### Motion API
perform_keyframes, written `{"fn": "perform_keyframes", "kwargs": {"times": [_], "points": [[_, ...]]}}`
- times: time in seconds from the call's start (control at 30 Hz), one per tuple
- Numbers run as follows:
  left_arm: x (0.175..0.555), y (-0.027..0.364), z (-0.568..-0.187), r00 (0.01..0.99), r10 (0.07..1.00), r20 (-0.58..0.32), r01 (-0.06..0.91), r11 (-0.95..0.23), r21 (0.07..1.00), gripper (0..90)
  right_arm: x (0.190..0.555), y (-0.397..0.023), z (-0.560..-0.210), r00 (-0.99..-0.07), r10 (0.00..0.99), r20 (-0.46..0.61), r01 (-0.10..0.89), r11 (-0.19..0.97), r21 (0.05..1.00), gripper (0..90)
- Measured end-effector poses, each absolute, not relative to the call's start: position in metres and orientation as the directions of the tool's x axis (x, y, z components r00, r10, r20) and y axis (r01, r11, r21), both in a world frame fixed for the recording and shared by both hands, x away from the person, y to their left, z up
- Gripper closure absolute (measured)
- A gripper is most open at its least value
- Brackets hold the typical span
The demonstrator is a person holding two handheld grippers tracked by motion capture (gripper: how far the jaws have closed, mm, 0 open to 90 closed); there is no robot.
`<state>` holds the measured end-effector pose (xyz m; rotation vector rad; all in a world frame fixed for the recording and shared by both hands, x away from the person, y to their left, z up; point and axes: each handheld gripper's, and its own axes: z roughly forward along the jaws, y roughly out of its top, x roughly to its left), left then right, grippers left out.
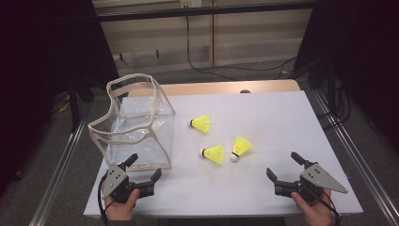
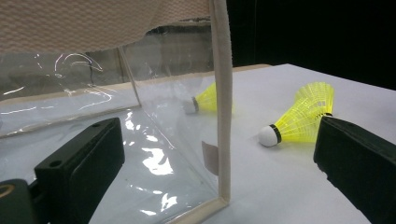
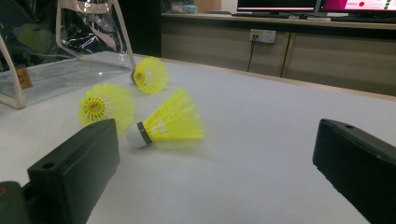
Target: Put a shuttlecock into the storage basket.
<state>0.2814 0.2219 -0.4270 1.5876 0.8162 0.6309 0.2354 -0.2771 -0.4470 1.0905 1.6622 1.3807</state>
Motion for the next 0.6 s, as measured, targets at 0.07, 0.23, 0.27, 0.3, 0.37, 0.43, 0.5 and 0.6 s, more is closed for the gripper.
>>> {"fn": "perform_keyframes", "kwargs": {"times": [0.07, 0.23, 0.27, 0.3, 0.37, 0.43, 0.5, 0.6], "points": [[0.2814, 0.2217, -0.4270, 0.608, 0.793, -0.042, 0.162, -0.073, 0.984, 2.0, 0.2350, -0.2774, -0.4469, -0.396, 0.918, -0.001, 0.167, 0.073, 0.983, 0.2], [0.2819, 0.2213, -0.4267, 0.610, 0.791, -0.038, 0.162, -0.077, 0.984, 2.0, 0.2344, -0.2779, -0.4466, -0.399, 0.917, -0.003, 0.163, 0.075, 0.984, 0.3], [0.2818, 0.2207, -0.4267, 0.611, 0.791, -0.044, 0.165, -0.073, 0.984, 2.0, 0.2343, -0.2781, -0.4466, -0.400, 0.917, -0.003, 0.163, 0.074, 0.984, 0.3], [0.2816, 0.2202, -0.4267, 0.611, 0.790, -0.044, 0.165, -0.073, 0.983, 2.0, 0.2343, -0.2781, -0.4466, -0.399, 0.917, -0.004, 0.162, 0.074, 0.984, 0.3], [0.2816, 0.2195, -0.4267, 0.616, 0.786, -0.052, 0.169, -0.068, 0.983, 2.0, 0.2343, -0.2779, -0.4464, -0.402, 0.916, -0.002, 0.161, 0.073, 0.984, 0.4], [0.2815, 0.2194, -0.4265, 0.621, 0.783, -0.048, 0.168, -0.072, 0.983, 2.0, 0.2342, -0.2779, -0.4462, -0.402, 0.915, -0.006, 0.159, 0.076, 0.984, 0.4], [0.2813, 0.2178, -0.4263, 0.625, 0.779, -0.056, 0.171, -0.066, 0.983, 2.0, 0.2341, -0.2778, -0.4461, -0.401, 0.916, -0.009, 0.158, 0.078, 0.984, 0.5], [0.2811, 0.2143, -0.4259, 0.634, 0.771, -0.061, 0.172, -0.064, 0.983, 1.9, 0.2340, -0.2783, -0.4460, -0.401, 0.916, -0.009, 0.158, 0.078, 0.984, 0.5]]}}
